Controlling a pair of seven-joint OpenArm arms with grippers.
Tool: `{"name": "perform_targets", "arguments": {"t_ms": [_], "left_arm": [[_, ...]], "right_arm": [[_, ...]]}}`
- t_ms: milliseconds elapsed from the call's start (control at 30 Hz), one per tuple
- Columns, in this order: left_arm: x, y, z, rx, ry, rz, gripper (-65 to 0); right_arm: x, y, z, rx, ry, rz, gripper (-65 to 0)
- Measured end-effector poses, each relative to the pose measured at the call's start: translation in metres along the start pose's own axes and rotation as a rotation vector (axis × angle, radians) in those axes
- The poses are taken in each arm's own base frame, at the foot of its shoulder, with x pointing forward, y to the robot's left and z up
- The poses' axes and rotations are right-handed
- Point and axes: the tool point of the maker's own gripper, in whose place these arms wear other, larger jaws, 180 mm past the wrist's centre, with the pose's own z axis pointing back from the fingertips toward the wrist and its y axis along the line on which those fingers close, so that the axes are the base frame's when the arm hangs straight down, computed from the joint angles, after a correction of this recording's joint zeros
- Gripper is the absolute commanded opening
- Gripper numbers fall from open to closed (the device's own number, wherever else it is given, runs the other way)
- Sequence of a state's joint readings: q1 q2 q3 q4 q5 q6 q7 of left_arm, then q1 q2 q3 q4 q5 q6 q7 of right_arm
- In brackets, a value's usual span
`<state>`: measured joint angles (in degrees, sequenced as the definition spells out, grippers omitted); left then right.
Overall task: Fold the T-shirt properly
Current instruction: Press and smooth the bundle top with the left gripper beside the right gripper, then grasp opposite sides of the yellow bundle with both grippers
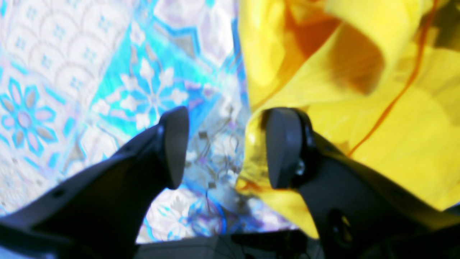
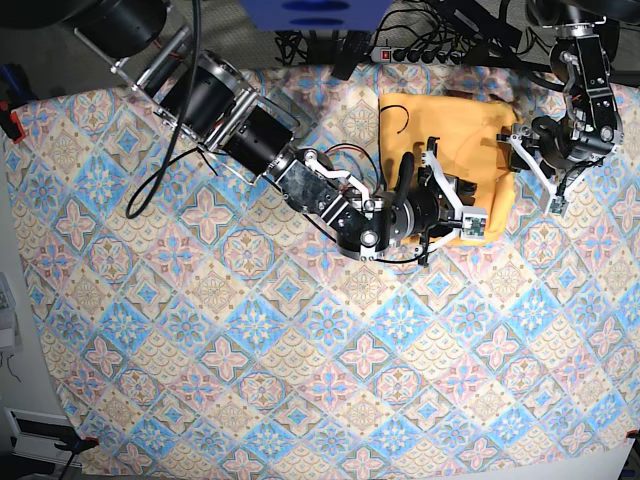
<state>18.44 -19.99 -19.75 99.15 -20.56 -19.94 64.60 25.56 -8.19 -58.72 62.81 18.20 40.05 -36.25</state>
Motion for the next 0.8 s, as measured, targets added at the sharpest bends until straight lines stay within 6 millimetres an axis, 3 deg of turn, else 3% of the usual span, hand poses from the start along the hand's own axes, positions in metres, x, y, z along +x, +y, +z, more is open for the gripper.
{"name": "perform_targets", "arguments": {"t_ms": [200,400,500,600,800], "left_arm": [[-0.009,-0.012,-0.002,-0.027,0.009,0.027,-31.9],[-0.006,0.001,0.007,0.01,-0.03,0.091,-31.9],[-0.008,0.017,0.012,0.048,-0.042,0.139,-31.9],[-0.011,0.026,0.015,0.072,-0.043,0.163,-31.9],[-0.007,0.015,0.021,0.055,-0.069,0.157,-31.9]], "right_arm": [[-0.012,-0.009,-0.004,-0.008,-0.039,-0.061,-54.8],[-0.017,-0.035,-0.001,-0.055,-0.131,-0.169,-54.8],[-0.031,-0.055,0.003,-0.13,-0.158,-0.253,-54.8],[-0.053,-0.063,0.005,-0.157,-0.143,-0.328,-54.8],[-0.077,-0.079,0.012,-0.201,-0.113,-0.401,-54.8]]}}
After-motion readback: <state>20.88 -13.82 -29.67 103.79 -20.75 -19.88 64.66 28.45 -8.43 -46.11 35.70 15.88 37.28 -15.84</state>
